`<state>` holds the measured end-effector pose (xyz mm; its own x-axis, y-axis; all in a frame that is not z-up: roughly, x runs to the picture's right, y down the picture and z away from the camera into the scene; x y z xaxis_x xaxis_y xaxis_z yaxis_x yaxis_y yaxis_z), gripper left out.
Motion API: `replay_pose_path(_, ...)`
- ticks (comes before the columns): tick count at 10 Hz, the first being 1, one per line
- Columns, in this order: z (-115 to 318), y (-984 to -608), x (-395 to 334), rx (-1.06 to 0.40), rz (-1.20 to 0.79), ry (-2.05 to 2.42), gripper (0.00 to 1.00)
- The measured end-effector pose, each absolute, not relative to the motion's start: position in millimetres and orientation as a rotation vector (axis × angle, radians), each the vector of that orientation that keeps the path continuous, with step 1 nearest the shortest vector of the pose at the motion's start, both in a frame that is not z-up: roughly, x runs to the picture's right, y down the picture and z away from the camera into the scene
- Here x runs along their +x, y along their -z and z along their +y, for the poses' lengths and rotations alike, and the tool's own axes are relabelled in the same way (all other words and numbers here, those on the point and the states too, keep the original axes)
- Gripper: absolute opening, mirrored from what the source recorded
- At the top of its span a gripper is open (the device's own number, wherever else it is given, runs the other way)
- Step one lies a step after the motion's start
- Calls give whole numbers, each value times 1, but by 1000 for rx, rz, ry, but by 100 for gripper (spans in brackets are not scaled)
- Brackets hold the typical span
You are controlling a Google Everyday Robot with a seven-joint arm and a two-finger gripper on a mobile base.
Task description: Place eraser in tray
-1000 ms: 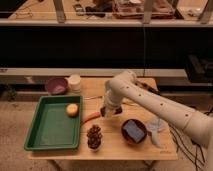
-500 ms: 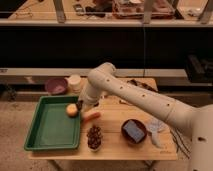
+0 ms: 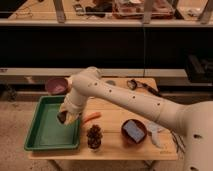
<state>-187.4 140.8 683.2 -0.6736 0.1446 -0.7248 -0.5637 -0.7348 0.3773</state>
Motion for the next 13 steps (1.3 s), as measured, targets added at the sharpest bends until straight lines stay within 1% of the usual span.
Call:
replay_pose_path(2, 171, -697, -191, -936, 864, -2340, 0)
replay_pose_path(3, 188, -708, -194, -907, 874, -2302, 2)
replay_pose_path(4, 203, -720, -197, -868, 880, -2270, 10)
replay_pose_path(5, 217, -729, -204, -843, 876, -2238, 22)
replay_pose_path(7, 225, -732, -211, -829, 861, -2213, 39)
replay_pose_path(8, 227, -727, -216, -830, 850, -2192, 52)
replay_pose_path(9, 225, -718, -222, -838, 839, -2169, 61)
replay_pose_path(11, 218, -696, -231, -857, 823, -2137, 78)
replay_pose_path(12, 216, -691, -233, -866, 817, -2128, 80)
replay_pose_path(13, 214, -690, -233, -873, 815, -2132, 80)
